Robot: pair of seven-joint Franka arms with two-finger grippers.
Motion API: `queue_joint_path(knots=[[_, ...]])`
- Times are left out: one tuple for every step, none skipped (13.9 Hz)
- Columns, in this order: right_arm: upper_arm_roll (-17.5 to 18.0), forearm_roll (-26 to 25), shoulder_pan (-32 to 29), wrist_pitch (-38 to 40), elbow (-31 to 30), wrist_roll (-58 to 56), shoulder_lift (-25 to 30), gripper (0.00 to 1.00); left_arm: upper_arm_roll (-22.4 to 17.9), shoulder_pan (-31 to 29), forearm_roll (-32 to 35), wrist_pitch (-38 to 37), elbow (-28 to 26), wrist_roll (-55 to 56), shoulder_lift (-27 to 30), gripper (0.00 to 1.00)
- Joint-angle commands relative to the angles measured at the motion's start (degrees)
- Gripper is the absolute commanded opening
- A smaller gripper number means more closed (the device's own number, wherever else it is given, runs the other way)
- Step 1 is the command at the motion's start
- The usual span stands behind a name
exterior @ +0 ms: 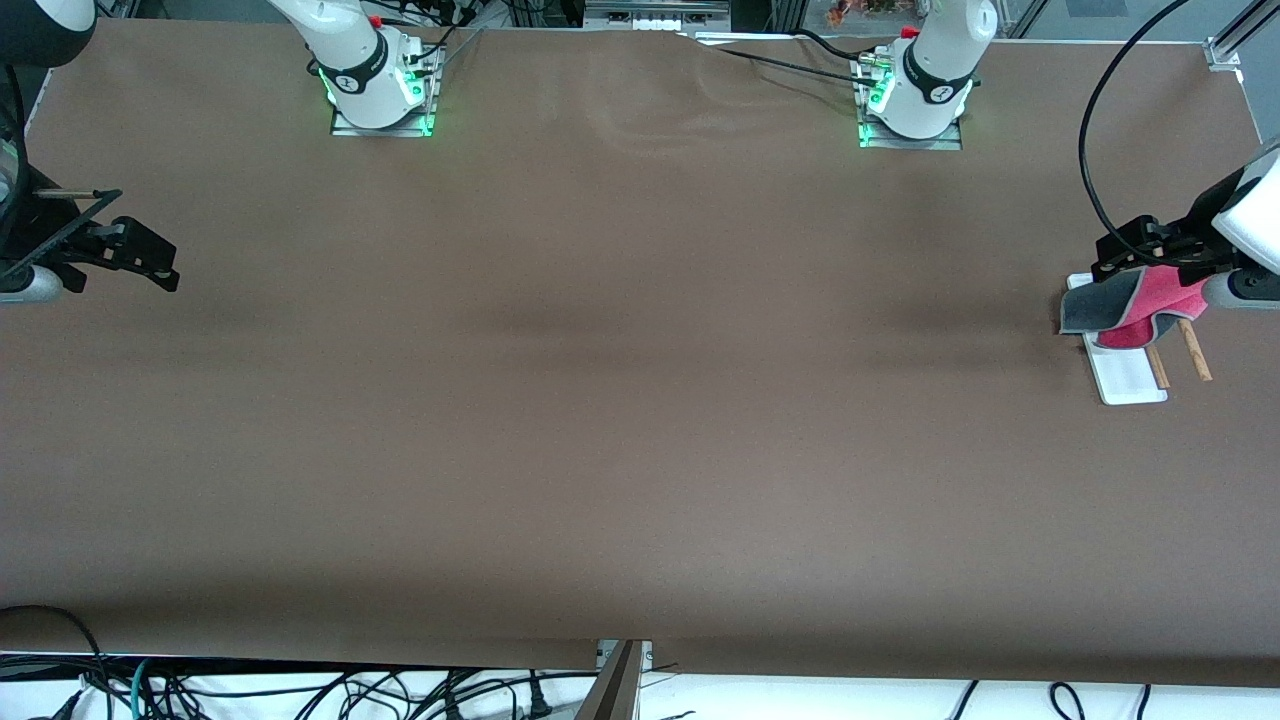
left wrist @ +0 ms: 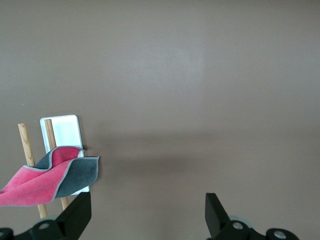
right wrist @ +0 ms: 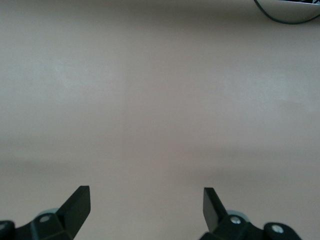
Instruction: Pass towel and hang on rack
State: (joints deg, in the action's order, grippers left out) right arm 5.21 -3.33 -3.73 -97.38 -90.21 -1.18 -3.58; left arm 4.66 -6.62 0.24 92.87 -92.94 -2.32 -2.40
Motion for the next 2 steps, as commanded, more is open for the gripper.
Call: queue_joint_path(knots=[[-0.1,0.5,0.0,0.4,2.1,-1.1,-1.2,1.0,-0.8,0.8,-0.2,0.9,-0.8,0.9,0.6,1.0],[-0.1,0.5,0.0,0.4,2.1,-1.1,-1.2,1.0,-0.8,0.9,-0.2,0.9,-0.8,1.1,0.6,1.0]])
